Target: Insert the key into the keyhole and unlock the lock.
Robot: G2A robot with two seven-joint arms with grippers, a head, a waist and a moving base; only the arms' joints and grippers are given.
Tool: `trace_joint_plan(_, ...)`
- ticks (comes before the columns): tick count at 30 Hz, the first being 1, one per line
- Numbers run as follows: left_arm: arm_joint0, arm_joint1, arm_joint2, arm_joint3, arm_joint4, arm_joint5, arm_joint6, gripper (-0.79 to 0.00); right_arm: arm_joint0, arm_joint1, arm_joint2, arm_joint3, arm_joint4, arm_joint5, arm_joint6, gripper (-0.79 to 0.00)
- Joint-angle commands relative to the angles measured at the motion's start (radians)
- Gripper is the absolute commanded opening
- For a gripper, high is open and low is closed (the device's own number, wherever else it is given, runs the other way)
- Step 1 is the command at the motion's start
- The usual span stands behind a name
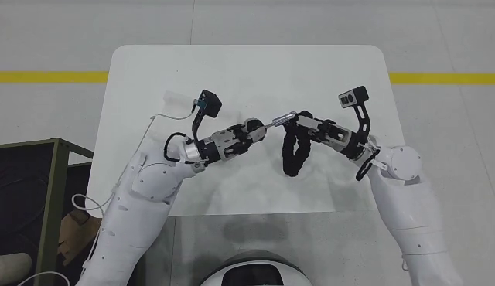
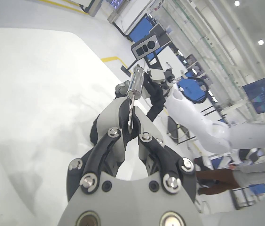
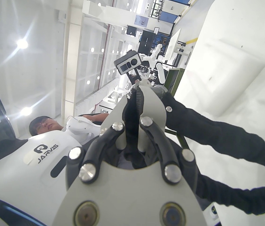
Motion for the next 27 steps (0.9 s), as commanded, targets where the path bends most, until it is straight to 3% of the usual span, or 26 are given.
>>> trace_joint_plan(1, 0.009, -0.001, 0.009, -0.004, 0.116, -0.042, 0.077, -0.785, -0.001, 0.002, -0.001, 0.0, -0.007, 0.004, -0.001, -0.785)
trace_joint_plan(10, 0.036, 0.0, 0.022, -0.012, 0.484, -0.183, 0.322, -0.785, 0.01, 0.006, -0.014, 0.007, -0.023, 0.023, -0.017, -0.785)
trace_joint_plan(20, 0.045, 0.002, 0.042, -0.006, 0.884, -0.173, 0.596, -0.785, 0.02, 0.011, -0.023, 0.02, -0.036, 0.057, -0.03, -0.785)
trace_joint_plan(24, 0.059, -0.001, 0.047, 0.027, 0.885, -0.121, 0.664, -0.785, 0.027, 0.014, -0.028, 0.026, -0.073, 0.068, -0.044, -0.785)
trace_joint_plan(25, 0.066, -0.005, 0.046, 0.046, 0.813, -0.105, 0.647, 0.0, 0.029, 0.015, -0.026, 0.029, -0.103, 0.062, -0.059, -0.785)
trace_joint_plan(27, 0.064, -0.011, 0.037, 0.053, 0.621, -0.081, 0.584, 0.0, 0.031, 0.017, -0.022, 0.036, -0.18, 0.047, -0.119, -0.785)
